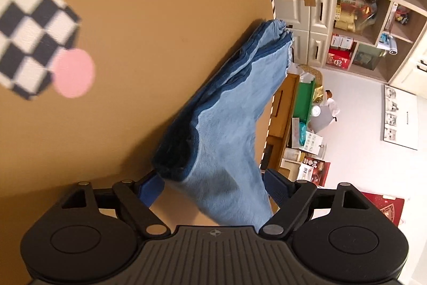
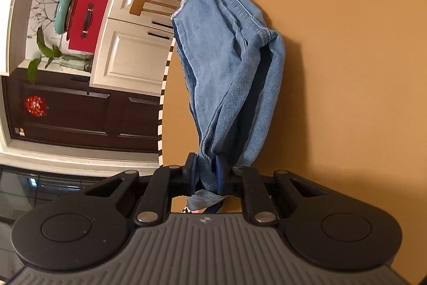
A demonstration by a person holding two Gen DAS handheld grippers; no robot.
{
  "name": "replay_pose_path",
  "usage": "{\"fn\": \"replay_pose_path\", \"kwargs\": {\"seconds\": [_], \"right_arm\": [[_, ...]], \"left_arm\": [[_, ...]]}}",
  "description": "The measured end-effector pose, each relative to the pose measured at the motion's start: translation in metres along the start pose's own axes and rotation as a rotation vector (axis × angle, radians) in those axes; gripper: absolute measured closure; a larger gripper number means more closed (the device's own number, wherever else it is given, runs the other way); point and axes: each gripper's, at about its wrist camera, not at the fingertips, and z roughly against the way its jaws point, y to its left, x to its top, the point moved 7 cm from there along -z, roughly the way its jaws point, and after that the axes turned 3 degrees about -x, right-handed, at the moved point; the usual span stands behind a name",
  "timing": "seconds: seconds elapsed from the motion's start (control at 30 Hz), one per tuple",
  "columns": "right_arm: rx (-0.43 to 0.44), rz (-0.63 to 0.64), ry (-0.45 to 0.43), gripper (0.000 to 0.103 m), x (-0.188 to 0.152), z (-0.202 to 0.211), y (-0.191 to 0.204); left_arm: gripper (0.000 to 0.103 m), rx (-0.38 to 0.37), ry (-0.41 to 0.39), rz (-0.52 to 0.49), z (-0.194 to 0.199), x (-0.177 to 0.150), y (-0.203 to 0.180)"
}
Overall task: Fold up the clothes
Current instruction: 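Grasp the jeans end with both grippers and lift it off the table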
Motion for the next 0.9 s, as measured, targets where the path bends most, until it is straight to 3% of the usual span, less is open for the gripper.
{"fn": "replay_pose_path", "kwargs": {"seconds": [0.1, 0.17, 0.27, 0.33, 0.43, 0.57, 0.7, 0.77, 0.83, 0.9], "right_arm": [[-0.003, -0.022, -0.006, 0.089, 0.002, 0.001, -0.006], [-0.022, -0.022, -0.010, 0.088, 0.001, 0.003, -0.011], [-0.046, -0.067, -0.015, 0.079, -0.002, 0.007, -0.026], [-0.057, -0.116, -0.024, 0.047, -0.005, 0.012, -0.039], [-0.050, -0.187, -0.028, 0.039, -0.011, 0.016, -0.057], [-0.027, -0.343, 0.036, 0.038, -0.022, -0.004, -0.078], [0.026, -0.423, 0.071, 0.038, -0.025, -0.027, -0.081], [0.054, -0.439, 0.047, 0.039, -0.021, -0.032, -0.078], [0.026, -0.377, 0.021, 0.078, -0.019, -0.036, -0.072], [0.013, -0.300, 0.000, 0.083, -0.018, -0.037, -0.064]], "left_arm": [[0.063, 0.013, -0.007, -0.004, -0.010, -0.001, -0.006], [0.070, 0.021, -0.012, -0.007, -0.016, -0.002, -0.010], [0.076, 0.028, -0.011, -0.009, -0.021, -0.003, -0.015], [0.080, 0.023, 0.004, -0.010, -0.024, -0.003, -0.022], [0.081, 0.028, 0.022, -0.027, -0.024, -0.006, -0.028], [0.081, 0.033, 0.029, -0.019, -0.022, -0.005, -0.027], [0.081, 0.063, 0.042, -0.048, -0.018, -0.004, -0.026], [0.081, 0.095, 0.048, -0.080, -0.017, -0.004, -0.027], [0.081, 0.132, 0.050, -0.113, -0.017, -0.003, -0.029], [0.082, 0.171, 0.053, -0.149, -0.016, -0.002, -0.031]]}}
